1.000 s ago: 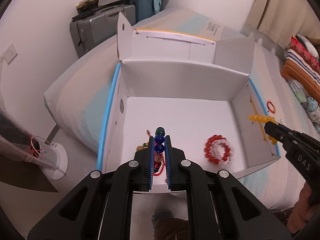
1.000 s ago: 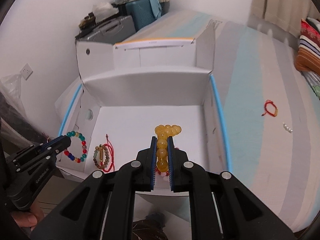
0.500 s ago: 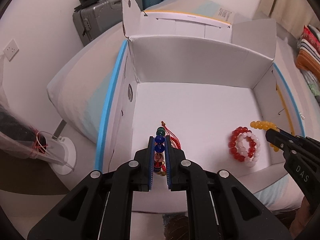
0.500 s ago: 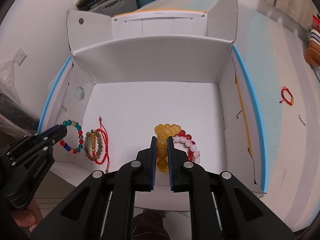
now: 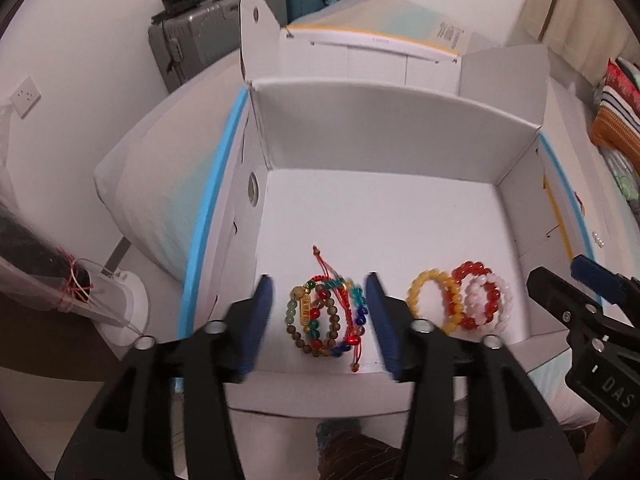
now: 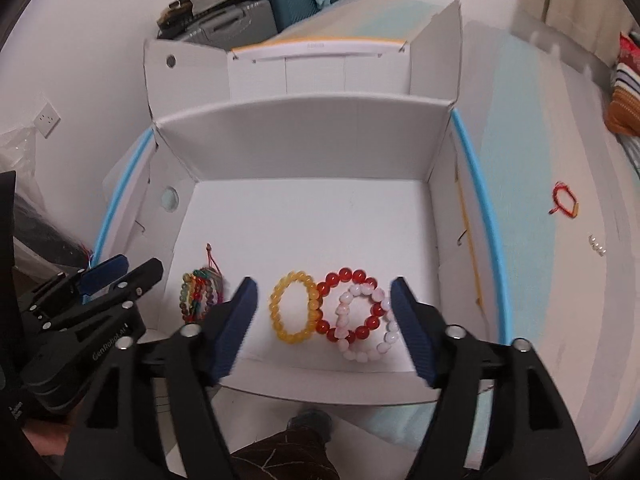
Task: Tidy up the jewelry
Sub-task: 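Open both tools to drop the bracelets into the box, then move both tools back over the red string and pearl bracelets, then grasp the red string bracelet with left tool while right tool grasps pearl string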
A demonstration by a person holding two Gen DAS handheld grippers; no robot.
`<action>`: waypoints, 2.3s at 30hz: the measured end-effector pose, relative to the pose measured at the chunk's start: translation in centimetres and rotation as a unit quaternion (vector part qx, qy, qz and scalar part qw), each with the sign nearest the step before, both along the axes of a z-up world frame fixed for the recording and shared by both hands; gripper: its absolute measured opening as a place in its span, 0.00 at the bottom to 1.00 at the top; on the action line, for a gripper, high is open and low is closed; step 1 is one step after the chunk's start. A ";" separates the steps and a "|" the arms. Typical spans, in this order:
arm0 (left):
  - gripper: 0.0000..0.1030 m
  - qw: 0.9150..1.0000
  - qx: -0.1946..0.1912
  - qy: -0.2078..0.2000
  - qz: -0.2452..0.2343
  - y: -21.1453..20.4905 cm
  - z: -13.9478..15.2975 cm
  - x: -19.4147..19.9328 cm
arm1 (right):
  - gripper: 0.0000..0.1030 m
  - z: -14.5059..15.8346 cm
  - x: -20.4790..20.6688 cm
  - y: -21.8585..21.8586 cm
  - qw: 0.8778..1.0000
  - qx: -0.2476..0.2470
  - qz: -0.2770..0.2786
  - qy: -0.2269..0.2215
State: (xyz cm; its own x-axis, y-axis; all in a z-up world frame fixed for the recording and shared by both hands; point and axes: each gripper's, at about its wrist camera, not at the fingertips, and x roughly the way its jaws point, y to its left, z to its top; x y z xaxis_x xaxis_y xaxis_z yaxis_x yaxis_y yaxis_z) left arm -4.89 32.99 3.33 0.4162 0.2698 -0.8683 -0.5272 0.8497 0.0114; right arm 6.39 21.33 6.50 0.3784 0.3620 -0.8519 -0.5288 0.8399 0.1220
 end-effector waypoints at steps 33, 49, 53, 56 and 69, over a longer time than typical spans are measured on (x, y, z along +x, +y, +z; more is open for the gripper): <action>0.94 0.992 0.020 -0.053 -0.109 -17.4 4.4 10.9 | 0.93 2.3 8.0 -23.7 0.984 -0.002 -0.162 -0.078; 0.94 0.981 0.008 -0.025 -0.191 -29.0 -0.4 24.1 | 0.92 -3.6 19.3 -36.4 0.968 0.015 -0.248 -0.019; 0.94 0.982 -0.001 -0.011 -0.189 -30.4 -2.4 27.8 | 0.86 -6.5 21.5 -37.2 0.974 -0.006 -0.225 -0.005; 0.94 0.982 0.000 -0.002 -0.188 -31.2 -4.0 30.7 | 0.80 -8.6 22.6 -37.2 0.977 -0.020 -0.210 0.008; 0.94 0.979 0.007 0.037 -0.202 -33.8 -10.9 38.0 | 0.63 -13.8 24.9 -34.5 0.986 -0.073 -0.150 0.000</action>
State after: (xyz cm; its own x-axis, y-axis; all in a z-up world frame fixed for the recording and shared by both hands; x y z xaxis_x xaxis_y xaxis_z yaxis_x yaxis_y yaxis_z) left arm 33.07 -0.85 -7.52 0.4281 0.1076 -0.8973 -0.1446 0.9883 0.0495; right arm 31.31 -13.21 -7.33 0.4489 0.1068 -0.8872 -0.2545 0.9670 -0.0124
